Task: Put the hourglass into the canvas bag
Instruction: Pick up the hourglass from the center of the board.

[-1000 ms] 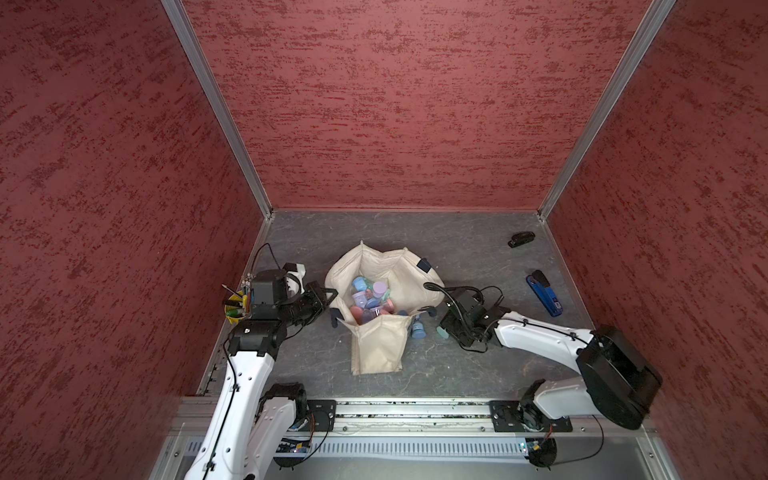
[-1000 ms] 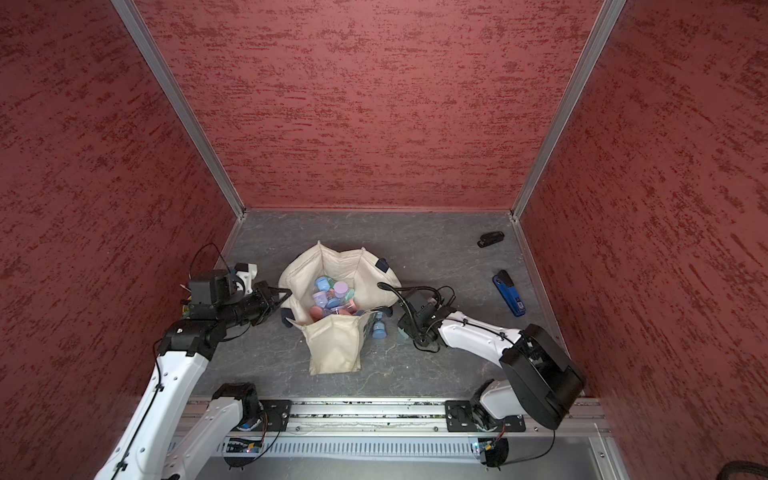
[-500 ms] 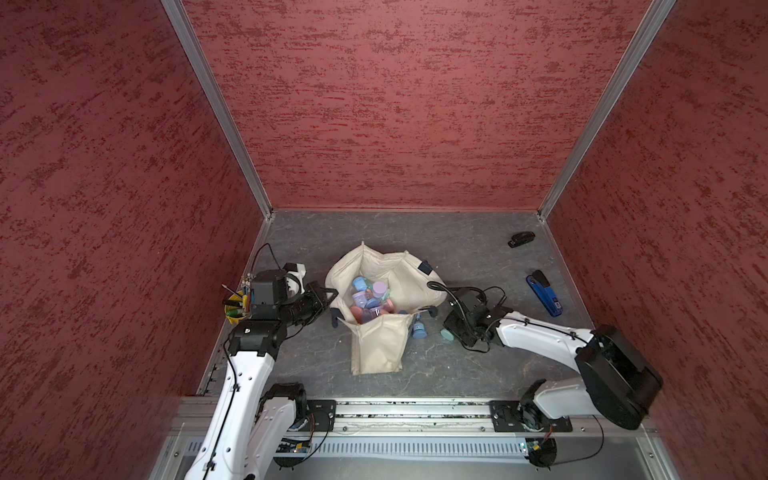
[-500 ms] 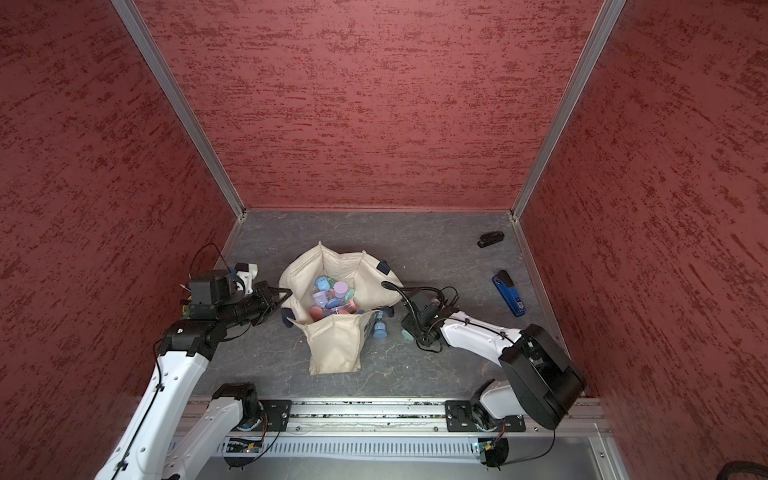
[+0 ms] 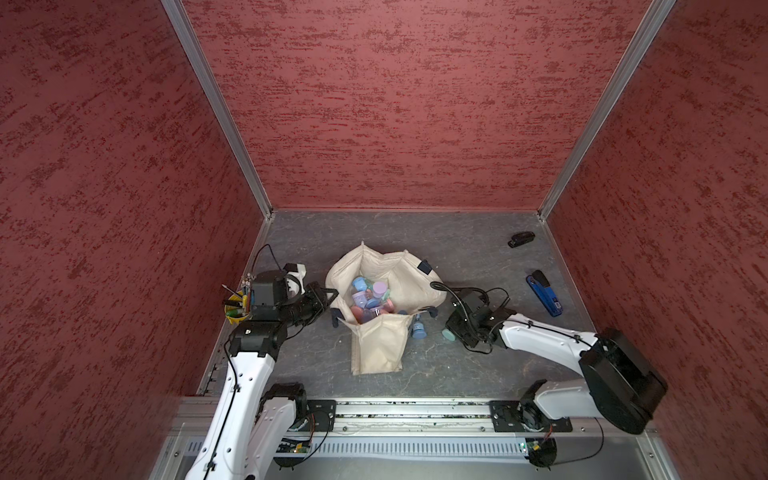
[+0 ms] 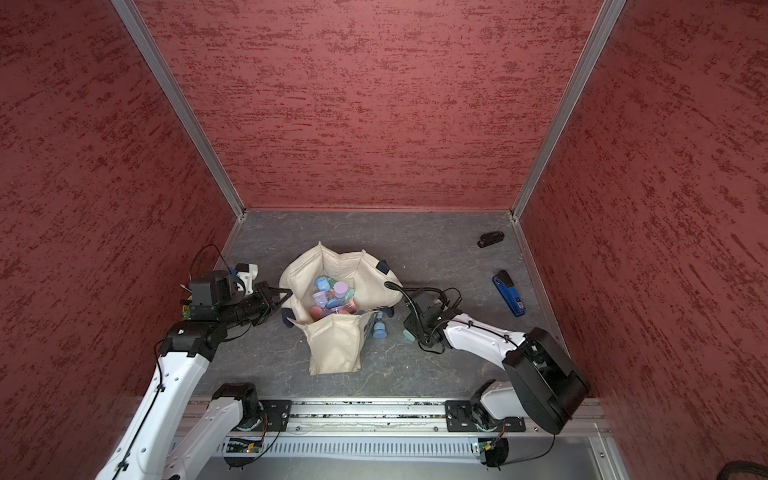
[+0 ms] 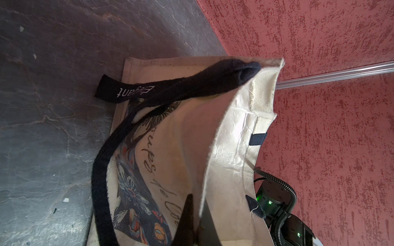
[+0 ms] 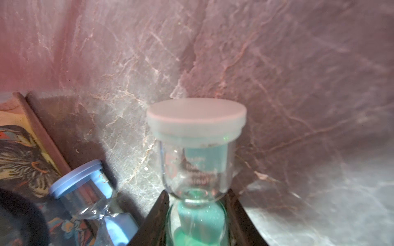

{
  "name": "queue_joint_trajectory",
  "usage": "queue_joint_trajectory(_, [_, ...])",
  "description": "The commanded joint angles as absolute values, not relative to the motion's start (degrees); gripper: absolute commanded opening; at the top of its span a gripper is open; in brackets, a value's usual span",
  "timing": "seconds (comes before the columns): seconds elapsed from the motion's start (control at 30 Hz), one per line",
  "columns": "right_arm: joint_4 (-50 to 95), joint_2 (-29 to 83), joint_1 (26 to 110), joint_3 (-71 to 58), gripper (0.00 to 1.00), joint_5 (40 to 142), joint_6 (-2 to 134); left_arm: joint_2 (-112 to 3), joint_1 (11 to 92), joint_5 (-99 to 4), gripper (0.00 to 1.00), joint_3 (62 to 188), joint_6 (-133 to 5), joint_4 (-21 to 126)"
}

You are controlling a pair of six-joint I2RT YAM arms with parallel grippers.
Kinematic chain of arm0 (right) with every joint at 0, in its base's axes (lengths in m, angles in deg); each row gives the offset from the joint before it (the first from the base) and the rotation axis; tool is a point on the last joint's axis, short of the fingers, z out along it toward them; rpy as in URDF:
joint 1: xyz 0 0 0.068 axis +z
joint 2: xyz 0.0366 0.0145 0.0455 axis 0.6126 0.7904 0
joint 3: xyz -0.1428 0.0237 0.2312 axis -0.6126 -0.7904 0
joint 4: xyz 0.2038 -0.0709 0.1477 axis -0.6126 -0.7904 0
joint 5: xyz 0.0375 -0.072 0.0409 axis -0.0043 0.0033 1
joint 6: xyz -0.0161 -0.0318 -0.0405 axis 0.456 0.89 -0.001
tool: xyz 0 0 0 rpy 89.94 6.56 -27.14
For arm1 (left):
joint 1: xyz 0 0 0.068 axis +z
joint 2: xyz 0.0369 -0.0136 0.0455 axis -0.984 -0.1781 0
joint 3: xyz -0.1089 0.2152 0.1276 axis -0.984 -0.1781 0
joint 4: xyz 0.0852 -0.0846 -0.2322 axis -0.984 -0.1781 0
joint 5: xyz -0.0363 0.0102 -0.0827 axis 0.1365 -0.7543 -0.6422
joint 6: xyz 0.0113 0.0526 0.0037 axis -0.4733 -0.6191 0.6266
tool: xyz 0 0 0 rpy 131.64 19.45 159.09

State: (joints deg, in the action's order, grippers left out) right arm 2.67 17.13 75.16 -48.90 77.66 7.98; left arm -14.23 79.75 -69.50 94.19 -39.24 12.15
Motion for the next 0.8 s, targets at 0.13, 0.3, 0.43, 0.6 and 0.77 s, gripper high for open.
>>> queue_joint_trajectory(0.13, [-2.26,13.71,74.64,-47.13,0.16,74.16,8.75,-13.87,80.18,-69.72,0.0,93.37,-40.21,12.69])
queue_joint_trajectory(0.3, [-5.37,10.23,74.67,-44.71,0.15,71.67,9.41,-13.6,80.18,-69.71,0.0,93.19,-40.08,12.61])
queue_joint_trajectory(0.43, [-7.34,6.89,74.67,-42.7,0.15,69.64,10.17,-13.6,80.18,-69.71,0.0,93.11,-40.06,12.61])
queue_joint_trajectory(0.6, [-10.47,5.57,74.67,-38.65,0.15,67.94,11.71,-13.52,80.18,-69.71,0.0,92.86,-39.88,12.77])
queue_joint_trajectory(0.77, [-10.89,4.15,74.69,-35.89,0.13,67.36,12.52,-13.26,80.18,-69.71,0.0,92.58,-39.79,12.69])
